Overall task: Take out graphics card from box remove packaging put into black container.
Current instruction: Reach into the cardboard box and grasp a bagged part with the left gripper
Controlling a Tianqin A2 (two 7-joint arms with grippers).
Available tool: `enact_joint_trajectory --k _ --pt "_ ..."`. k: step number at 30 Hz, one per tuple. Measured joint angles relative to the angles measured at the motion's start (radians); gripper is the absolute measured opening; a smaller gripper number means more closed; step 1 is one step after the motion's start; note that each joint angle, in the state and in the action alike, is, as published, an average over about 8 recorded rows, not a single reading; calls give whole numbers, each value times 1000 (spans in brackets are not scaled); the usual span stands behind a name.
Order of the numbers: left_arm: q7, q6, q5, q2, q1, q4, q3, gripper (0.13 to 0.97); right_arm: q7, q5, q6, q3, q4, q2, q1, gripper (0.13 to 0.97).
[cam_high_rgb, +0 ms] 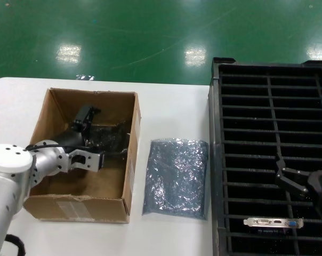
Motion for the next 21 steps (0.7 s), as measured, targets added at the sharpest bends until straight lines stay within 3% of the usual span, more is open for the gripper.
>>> enact_joint_trajectory --k 7,16,21 --pt "-134 7 51 -30 43 -78 54 949 0 0 0 0 0 0 0 966" --pt "-234 -4 82 -50 68 -126 89 868 0 0 0 0 0 0 0 966" --pt "-286 -10 92 -55 77 -143 101 776 0 0 0 0 0 0 0 966"
